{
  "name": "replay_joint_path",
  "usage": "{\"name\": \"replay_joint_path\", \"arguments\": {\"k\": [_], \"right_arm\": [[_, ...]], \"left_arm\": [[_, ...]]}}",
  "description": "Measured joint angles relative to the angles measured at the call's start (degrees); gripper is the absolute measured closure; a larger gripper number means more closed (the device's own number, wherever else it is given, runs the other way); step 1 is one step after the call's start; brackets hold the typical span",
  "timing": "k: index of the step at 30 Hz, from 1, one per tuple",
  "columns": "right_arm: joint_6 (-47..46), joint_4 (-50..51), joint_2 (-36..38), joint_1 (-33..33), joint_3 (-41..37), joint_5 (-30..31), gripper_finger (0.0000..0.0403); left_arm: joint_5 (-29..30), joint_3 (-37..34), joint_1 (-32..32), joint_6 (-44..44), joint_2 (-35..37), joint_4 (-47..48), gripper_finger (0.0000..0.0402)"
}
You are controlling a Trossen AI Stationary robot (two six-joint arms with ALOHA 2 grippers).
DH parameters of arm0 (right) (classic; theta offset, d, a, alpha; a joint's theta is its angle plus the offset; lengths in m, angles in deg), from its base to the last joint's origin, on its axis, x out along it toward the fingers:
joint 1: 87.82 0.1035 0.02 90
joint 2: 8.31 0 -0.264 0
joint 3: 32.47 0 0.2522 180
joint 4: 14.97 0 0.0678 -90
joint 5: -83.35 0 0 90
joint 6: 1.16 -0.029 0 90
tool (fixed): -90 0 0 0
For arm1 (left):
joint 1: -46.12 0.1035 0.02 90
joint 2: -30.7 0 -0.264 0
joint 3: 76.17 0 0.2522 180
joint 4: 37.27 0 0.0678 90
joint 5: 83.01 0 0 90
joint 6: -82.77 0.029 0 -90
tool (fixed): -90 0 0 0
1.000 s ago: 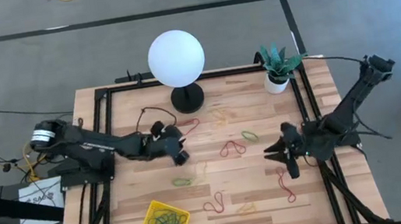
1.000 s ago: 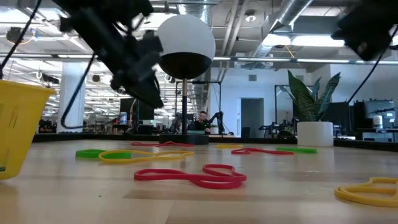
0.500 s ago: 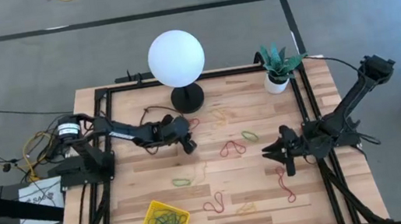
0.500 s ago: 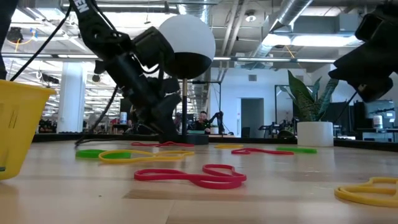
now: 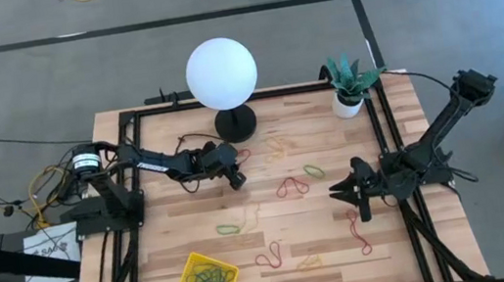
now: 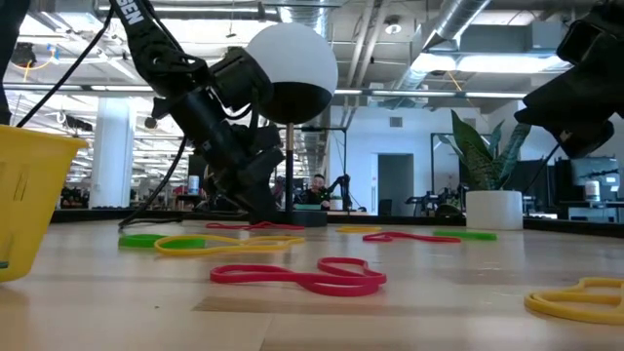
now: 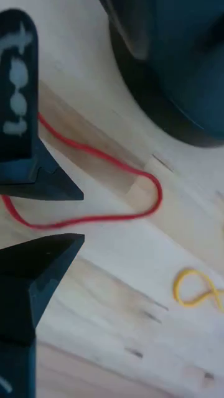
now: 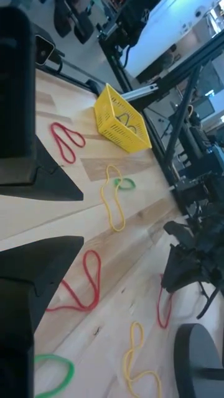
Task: Pick and place items into bin
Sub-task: Put the red rubber band into the yellow bin
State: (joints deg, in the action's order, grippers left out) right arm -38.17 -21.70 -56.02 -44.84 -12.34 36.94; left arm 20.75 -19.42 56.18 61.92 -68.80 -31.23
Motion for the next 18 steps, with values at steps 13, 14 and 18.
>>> {"name": "replay_joint_path", "arguments": {"k": [13, 14, 18], "right_arm": [[-0.02, -0.10, 0.00, 0.00, 0.01, -0.09, 0.0308], [-0.02, -0.11, 0.00, 0.00, 0.02, -0.11, 0.0308], [-0.04, -0.16, 0.00, 0.00, 0.02, -0.11, 0.0308]], "left_arm": [[-0.24, -2.85, -0.02, -3.38, 0.18, -0.49, 0.0315], [-0.24, -3.00, -0.11, -3.57, 0.20, -0.56, 0.0315], [-0.09, -3.51, -0.80, -3.74, 0.20, -1.75, 0.0315]]}}
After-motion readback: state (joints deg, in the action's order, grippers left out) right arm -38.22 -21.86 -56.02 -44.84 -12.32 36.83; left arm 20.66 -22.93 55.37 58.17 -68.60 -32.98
